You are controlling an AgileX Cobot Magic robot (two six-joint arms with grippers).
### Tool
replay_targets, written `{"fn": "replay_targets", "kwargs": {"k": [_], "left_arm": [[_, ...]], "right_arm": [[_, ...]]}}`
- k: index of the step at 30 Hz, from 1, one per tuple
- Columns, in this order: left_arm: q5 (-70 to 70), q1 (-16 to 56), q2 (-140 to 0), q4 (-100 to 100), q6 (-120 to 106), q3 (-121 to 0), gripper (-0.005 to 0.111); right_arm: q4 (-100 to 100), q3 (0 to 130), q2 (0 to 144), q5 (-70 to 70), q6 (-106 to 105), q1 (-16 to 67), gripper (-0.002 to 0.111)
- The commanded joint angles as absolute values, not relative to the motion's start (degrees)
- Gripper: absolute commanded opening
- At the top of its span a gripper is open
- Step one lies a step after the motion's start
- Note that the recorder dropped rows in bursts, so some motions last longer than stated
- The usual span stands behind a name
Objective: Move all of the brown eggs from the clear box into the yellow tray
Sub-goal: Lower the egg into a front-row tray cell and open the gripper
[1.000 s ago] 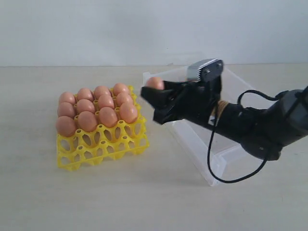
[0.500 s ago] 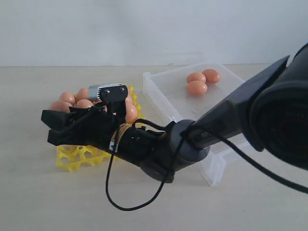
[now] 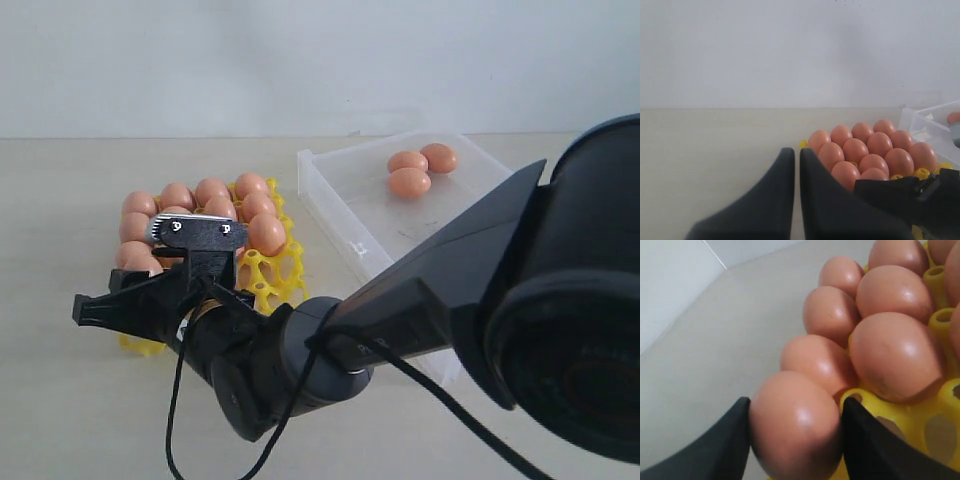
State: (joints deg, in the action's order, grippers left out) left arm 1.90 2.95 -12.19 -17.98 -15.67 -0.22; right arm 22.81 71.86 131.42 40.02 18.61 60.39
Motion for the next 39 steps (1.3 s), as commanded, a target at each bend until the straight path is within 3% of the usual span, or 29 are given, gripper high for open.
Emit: {"fn": "replay_targets", "kwargs": {"k": [1,6,8,13,15,29,39], "left_arm": [[2.6,3.3,-12.4,-18.3,-16.0,0.0,0.004],[2.6,3.3,-12.4,-18.3,-16.0,0.0,0.004],[2.6,3.3,-12.4,-18.3,-16.0,0.0,0.004],[2.6,3.3,-12.4,-18.3,-16.0,0.0,0.004],[2.6,3.3,-12.4,-18.3,-16.0,0.0,0.004],[2.6,3.3,-12.4,-18.3,-16.0,0.0,0.004],[2.6,3.3,-12.4,-18.3,-16.0,0.0,0.004]], "right_arm": [[24.4,72.1,131.1,39.2,15.2,60.5,0.0],[23.5,72.1,131.0,38.7,14.6,60.5,0.002],[23.5,72.1,131.0,38.8,14.6,60.5,0.01],[23.5,72.1,131.0,38.8,14.6,60.5,0.042],[23.5,72.1,131.0,38.8,14.6,60.5,0.048],[23.5,72.1,130.9,41.3,13.3,60.5,0.048],[21.7,72.1,122.8,40.2,-2.4,60.6,0.047]]}}
